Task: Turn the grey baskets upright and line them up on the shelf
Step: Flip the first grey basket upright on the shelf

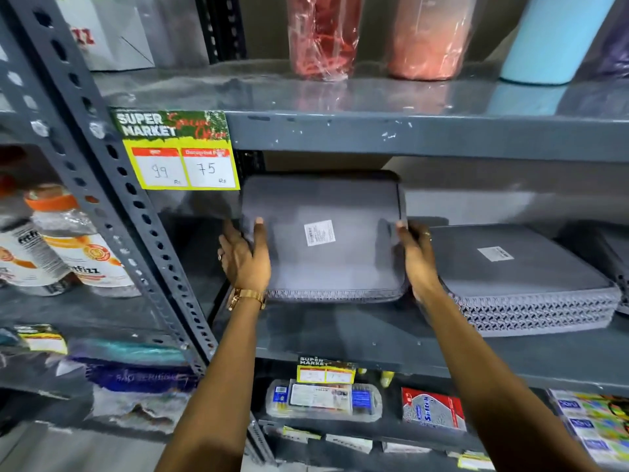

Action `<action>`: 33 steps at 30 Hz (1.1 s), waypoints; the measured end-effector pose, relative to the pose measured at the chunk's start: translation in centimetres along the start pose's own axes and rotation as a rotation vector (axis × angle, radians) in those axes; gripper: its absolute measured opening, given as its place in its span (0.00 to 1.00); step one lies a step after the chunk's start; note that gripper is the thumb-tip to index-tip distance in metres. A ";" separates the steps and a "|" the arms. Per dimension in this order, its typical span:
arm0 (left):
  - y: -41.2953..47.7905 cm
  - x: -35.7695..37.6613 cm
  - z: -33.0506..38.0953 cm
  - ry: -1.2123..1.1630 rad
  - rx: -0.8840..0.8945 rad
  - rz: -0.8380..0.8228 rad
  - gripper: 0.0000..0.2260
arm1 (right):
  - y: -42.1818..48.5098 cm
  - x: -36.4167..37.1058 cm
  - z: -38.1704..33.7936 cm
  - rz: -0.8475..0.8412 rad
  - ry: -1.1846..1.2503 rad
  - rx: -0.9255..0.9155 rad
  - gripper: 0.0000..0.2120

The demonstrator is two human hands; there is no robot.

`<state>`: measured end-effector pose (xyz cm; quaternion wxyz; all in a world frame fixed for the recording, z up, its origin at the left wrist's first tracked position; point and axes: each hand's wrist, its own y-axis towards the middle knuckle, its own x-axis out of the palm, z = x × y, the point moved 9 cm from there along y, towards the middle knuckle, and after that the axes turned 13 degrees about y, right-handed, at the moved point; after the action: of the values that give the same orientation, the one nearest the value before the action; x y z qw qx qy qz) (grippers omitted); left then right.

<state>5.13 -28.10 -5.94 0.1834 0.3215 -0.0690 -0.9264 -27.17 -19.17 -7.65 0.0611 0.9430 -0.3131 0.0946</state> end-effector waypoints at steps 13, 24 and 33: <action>-1.4 -1.4 -2.6 -0.512 -0.203 -0.131 0.21 | -0.7 -3.5 0.4 0.053 -0.027 0.294 0.33; -2.5 -1.2 -4.5 0.055 -0.208 -0.372 0.07 | -0.4 -2.5 0.4 -0.070 -0.833 0.241 0.16; -4.9 -0.7 -4.1 0.609 -0.033 -0.377 0.25 | -3.1 -2.6 2.4 -0.084 -0.975 0.325 0.19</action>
<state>6.74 -23.33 -9.97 0.0268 0.5869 0.0643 -0.8067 -27.00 -15.67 -10.71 -0.2353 0.8867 -0.2483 -0.3111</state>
